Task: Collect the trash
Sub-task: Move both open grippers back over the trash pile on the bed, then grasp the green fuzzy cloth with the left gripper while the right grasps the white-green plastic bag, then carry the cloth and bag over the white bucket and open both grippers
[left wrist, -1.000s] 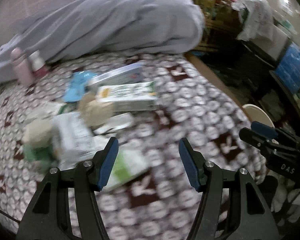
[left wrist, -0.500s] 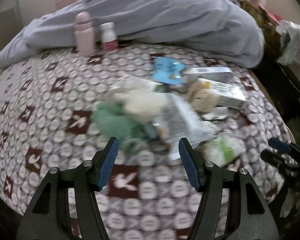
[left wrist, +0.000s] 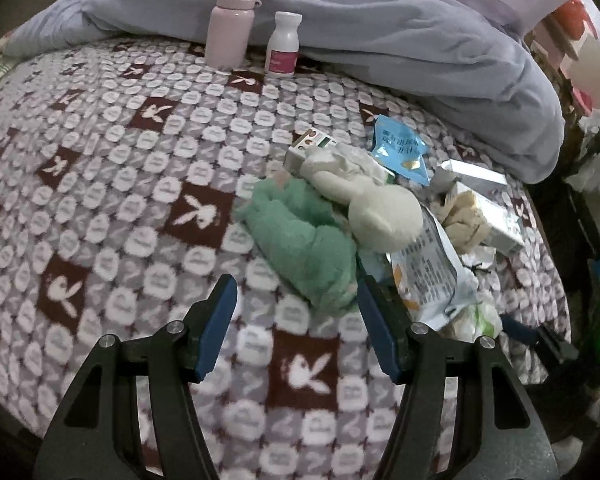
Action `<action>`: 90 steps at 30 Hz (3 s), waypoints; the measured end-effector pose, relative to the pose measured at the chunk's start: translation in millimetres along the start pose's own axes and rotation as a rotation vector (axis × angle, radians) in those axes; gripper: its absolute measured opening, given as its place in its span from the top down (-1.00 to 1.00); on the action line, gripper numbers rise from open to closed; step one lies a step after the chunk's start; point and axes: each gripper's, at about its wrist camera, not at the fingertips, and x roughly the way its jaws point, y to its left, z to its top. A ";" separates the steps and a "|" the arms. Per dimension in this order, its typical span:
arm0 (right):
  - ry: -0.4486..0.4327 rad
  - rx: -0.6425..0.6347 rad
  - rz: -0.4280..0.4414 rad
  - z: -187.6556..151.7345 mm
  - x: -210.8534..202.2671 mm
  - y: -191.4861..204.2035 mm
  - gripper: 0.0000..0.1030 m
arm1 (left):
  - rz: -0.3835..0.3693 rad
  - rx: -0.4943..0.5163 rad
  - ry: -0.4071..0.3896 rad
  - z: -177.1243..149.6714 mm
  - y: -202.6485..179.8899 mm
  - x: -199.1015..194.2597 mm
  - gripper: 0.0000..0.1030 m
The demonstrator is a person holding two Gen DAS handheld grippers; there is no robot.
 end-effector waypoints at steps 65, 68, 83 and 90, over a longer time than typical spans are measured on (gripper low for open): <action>-0.205 0.025 -0.010 -23.0 -102.6 -33.1 -0.35 | -0.055 0.299 -0.108 -40.5 -111.4 -50.8 0.10; -0.212 0.047 -0.018 -24.2 -107.0 -43.2 -0.35 | -0.086 0.311 -0.095 -42.1 -122.9 -46.4 0.10; -0.237 0.157 -0.107 -44.2 -132.8 -110.4 -0.35 | -0.172 0.423 -0.037 -50.0 -204.1 -16.8 0.10; -0.245 0.225 -0.156 -61.7 -148.8 -148.0 -0.35 | -0.202 0.478 -0.026 -54.7 -244.7 -7.7 0.10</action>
